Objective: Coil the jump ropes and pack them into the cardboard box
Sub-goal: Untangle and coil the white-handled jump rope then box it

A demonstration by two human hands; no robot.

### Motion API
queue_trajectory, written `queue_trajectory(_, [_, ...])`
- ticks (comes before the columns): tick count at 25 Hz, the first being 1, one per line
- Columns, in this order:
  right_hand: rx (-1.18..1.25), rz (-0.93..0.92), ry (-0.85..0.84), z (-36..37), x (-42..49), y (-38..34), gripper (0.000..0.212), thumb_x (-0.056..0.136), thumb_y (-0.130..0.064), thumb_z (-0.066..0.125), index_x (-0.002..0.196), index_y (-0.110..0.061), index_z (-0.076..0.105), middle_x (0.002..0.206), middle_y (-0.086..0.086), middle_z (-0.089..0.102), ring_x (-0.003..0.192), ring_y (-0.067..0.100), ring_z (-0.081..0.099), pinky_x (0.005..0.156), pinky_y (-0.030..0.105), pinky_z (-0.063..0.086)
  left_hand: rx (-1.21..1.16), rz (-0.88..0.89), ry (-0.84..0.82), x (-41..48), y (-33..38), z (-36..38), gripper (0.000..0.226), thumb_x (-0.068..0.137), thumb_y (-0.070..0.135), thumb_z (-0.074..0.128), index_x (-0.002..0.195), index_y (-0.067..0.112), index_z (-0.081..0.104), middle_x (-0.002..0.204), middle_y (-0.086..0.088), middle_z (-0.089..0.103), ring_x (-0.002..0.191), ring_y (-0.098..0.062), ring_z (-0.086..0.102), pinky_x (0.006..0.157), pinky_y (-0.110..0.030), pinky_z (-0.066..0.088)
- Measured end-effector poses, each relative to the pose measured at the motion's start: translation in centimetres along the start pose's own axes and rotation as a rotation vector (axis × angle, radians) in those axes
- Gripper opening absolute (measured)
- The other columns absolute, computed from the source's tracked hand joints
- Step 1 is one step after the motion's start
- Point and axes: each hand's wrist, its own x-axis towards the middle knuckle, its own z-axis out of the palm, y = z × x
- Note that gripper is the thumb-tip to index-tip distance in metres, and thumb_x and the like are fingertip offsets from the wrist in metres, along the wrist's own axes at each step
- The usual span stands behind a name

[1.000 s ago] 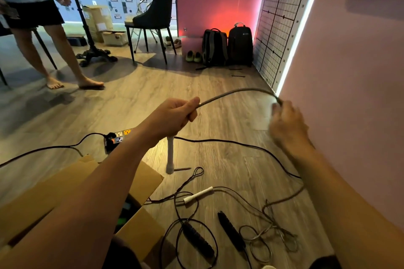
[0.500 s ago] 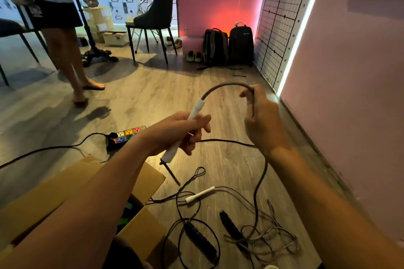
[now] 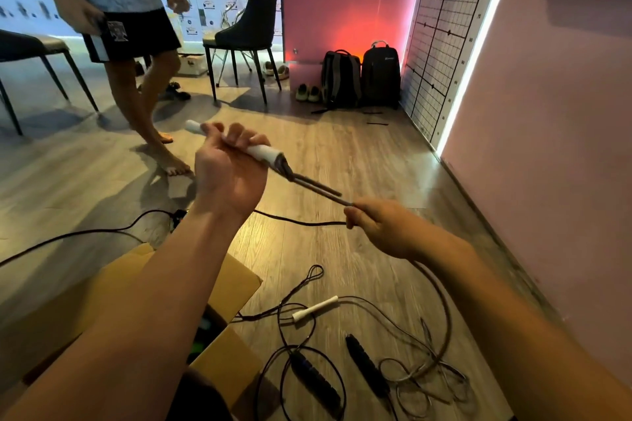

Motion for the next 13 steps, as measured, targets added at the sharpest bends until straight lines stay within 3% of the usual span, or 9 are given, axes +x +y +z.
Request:
queue_trajectory(4, [0.013,-0.009,-0.077,-1.0,-0.7,-0.1,0.044,0.103,-0.049,0.035,0.093,-0.024,0.070,0.102,0.007,0.068,0.096,0.024,0.062,0.092,0.038,0.049,0.089,0.232,0.165,0.9,0.9,-0.6,0.027,0.105,0.042,0.036,0.100,0.018,0.047,0.062,0.002,0.042,0.052,-0.011,0.040,0.066,-0.027,0.045])
queue_trajectory(6, [0.057,-0.053,-0.064,-1.5,-1.1,-0.5,0.042,0.101,-0.052,0.038,0.087,-0.028,0.070,0.092,0.008,0.069,0.088,0.025,0.064,0.084,0.039,0.052,0.280,0.275,0.186,1.1,1.1,-1.5,0.028,0.104,0.044,0.037,0.112,0.017,0.041,0.064,0.005,0.042,0.054,-0.009,0.041,0.072,-0.027,0.045])
queue_trajectory(10, [0.069,-0.139,0.255,-3.0,-2.0,-0.5,0.033,0.095,-0.050,0.052,0.087,-0.024,0.069,0.065,-0.006,0.060,0.057,0.007,0.054,0.055,0.026,0.044,1.072,0.282,0.050,0.5,-0.2,-2.3,0.019,0.107,0.037,0.033,0.107,0.020,0.043,0.066,0.006,0.040,0.057,-0.006,0.042,0.061,-0.024,0.046])
queue_trajectory(13, [-0.012,-0.216,0.506,-3.3,-2.2,-0.1,0.048,0.088,-0.060,0.049,0.092,-0.017,0.071,0.063,-0.006,0.061,0.054,0.010,0.055,0.054,0.036,0.052,1.610,-0.006,-0.143,-0.6,-2.7,-2.7,0.023,0.107,0.033,0.032,0.095,0.021,0.048,0.065,0.004,0.042,0.057,-0.011,0.042,0.053,-0.026,0.040])
